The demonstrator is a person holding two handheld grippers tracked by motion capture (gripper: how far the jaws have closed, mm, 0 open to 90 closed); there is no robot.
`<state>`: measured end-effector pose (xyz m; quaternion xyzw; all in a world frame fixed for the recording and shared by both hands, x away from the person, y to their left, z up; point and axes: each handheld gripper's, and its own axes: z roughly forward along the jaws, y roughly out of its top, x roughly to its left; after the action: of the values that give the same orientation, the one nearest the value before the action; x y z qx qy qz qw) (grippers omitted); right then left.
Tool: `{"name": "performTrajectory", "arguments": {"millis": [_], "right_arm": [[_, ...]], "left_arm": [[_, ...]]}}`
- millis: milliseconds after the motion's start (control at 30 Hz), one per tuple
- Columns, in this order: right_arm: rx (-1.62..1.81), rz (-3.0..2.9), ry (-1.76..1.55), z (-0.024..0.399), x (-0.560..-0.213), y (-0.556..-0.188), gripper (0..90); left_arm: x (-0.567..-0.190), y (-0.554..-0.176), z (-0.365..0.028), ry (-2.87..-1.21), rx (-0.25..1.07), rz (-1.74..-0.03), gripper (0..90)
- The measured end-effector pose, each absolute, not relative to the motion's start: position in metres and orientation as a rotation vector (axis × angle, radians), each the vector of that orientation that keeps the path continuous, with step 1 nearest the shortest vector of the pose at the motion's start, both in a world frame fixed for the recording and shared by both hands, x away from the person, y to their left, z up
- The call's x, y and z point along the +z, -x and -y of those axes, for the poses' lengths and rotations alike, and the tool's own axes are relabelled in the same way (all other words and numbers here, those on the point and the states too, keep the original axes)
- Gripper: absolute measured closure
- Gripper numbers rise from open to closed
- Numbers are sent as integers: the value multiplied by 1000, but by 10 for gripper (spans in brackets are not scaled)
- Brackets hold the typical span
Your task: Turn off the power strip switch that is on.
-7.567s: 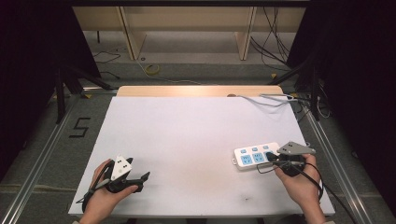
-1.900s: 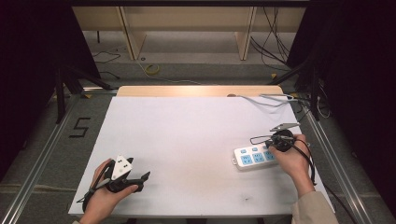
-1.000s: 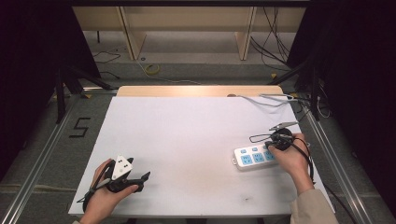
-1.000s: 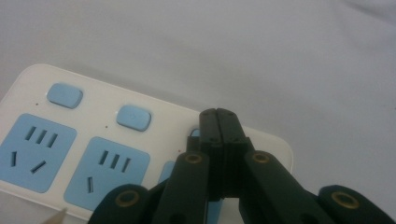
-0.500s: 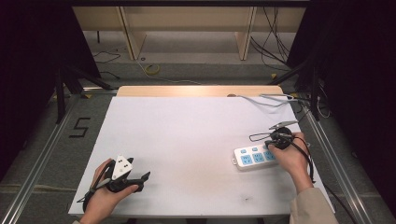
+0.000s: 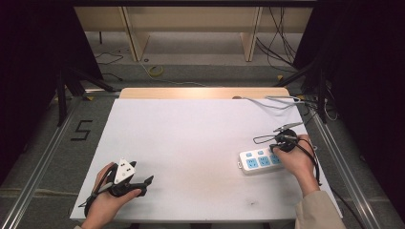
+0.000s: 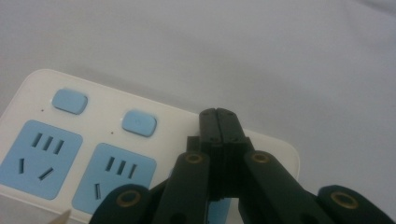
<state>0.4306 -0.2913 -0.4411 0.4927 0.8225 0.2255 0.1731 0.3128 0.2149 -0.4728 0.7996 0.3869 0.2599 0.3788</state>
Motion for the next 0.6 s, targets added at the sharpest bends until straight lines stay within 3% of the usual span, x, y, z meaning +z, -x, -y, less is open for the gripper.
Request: {"name": "performTrajectory", "arguments": {"millis": [600], "right_arm": [[603,-2362,-1435,290,-439,-436,900]], "left_arm": [[-473,-312,-215,-2039,663,-993,210]]}}
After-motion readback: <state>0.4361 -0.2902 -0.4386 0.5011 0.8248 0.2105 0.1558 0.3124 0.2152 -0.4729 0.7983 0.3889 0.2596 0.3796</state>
